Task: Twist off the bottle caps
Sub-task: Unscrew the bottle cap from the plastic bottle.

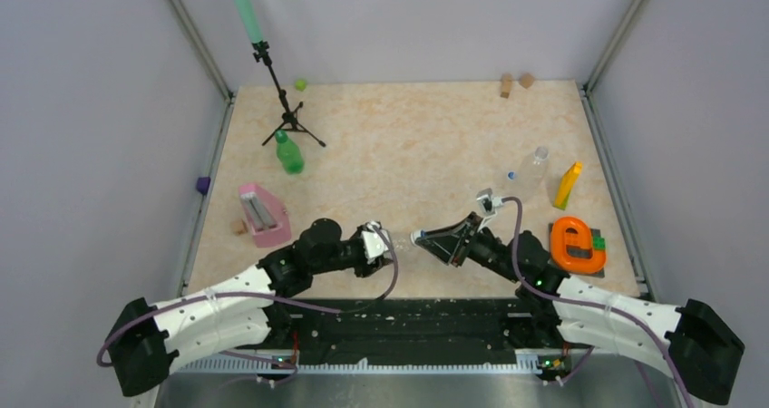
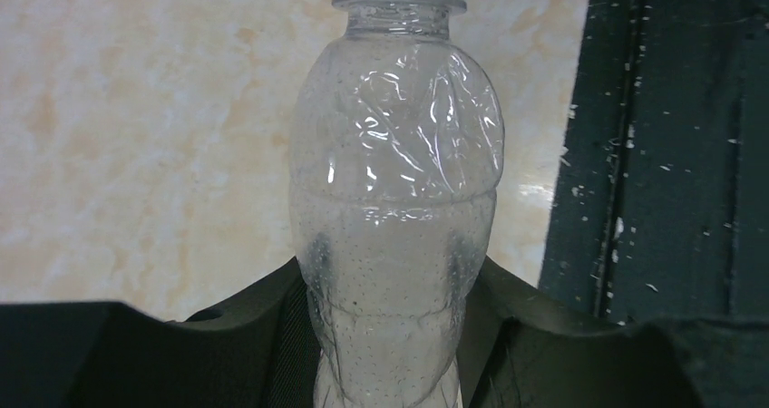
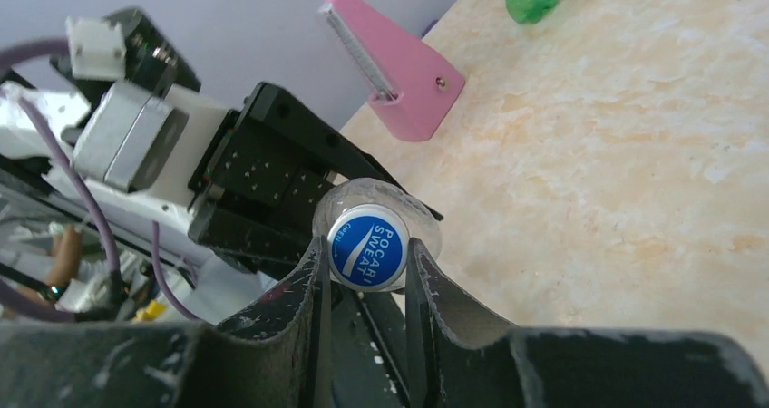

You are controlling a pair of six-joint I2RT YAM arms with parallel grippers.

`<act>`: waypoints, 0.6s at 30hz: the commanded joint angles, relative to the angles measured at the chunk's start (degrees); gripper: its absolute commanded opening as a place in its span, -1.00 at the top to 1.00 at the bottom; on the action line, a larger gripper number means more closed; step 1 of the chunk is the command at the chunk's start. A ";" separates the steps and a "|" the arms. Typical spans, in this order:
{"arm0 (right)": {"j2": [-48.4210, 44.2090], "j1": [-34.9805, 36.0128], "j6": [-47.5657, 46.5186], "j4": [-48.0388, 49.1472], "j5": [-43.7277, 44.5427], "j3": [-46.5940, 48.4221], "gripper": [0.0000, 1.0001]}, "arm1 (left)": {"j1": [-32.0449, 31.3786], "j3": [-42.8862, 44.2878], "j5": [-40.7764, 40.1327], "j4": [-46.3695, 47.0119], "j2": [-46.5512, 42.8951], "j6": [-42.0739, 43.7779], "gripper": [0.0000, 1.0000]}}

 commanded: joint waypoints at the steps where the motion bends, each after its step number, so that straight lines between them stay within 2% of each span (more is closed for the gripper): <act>1: 2.12 -0.66 -10.88 -1.89 -4.78 -0.45 1.00 | 6.47 4.52 20.92 2.12 0.42 -6.90 1.00; 9: 9.75 -0.73 -30.63 -13.55 -13.04 10.13 1.00 | 12.17 8.00 33.52 0.86 6.18 -9.26 1.00; 12: 11.24 -0.90 -34.07 -16.72 -14.96 12.93 1.00 | 13.35 7.80 32.86 0.92 6.20 -9.20 1.00; 15: 11.17 -1.10 -29.22 -17.36 -12.17 13.69 0.68 | 13.43 6.53 25.44 1.32 4.65 -8.60 1.00; 16: 10.72 -1.12 -26.51 -16.86 -10.32 13.26 0.46 | 13.40 6.00 22.20 1.44 3.98 -7.87 1.00; 17: 10.10 -1.13 -23.26 -15.74 -7.95 12.33 0.12 | 13.33 5.43 18.62 1.39 3.46 -7.39 1.00; 18: 8.93 -1.10 -18.71 -14.51 -2.67 11.02 -0.12 | 13.30 4.59 14.08 1.98 2.99 -7.15 1.00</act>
